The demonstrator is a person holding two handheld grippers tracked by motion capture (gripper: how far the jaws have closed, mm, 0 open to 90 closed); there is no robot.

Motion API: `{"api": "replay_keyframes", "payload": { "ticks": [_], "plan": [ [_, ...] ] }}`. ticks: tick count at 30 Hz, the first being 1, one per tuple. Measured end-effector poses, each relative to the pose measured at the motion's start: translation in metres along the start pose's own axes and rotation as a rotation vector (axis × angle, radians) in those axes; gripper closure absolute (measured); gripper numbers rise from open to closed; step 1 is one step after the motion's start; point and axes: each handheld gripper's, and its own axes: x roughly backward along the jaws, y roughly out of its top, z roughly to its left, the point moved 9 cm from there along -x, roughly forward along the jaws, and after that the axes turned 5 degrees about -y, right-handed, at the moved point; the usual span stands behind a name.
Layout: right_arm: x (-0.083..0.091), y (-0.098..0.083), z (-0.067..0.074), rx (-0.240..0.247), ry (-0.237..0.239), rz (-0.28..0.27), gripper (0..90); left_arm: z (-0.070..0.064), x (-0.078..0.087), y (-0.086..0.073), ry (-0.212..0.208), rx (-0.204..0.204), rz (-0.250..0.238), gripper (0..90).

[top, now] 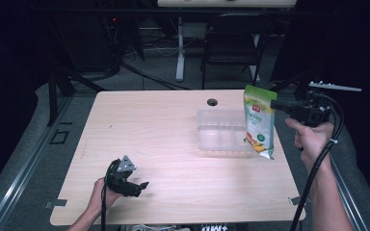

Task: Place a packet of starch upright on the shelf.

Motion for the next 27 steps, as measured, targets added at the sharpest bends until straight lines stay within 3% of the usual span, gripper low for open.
{"api": "replay_keyframes", "payload": {
  "ticks": [17,27],
  "plan": [
    [-0.029,0.004,-0.016,-0.037,-0.067,0.002,90.0,0.0,-0.001,-0.001,-0.003,0.002,0.003,13.9],
    [-0.057,0.001,-0.02,-0.059,-0.102,-0.01,90.0,0.0,-0.001,-0.001,-0.008,0.0,0.011,13.9]
  ]
}}
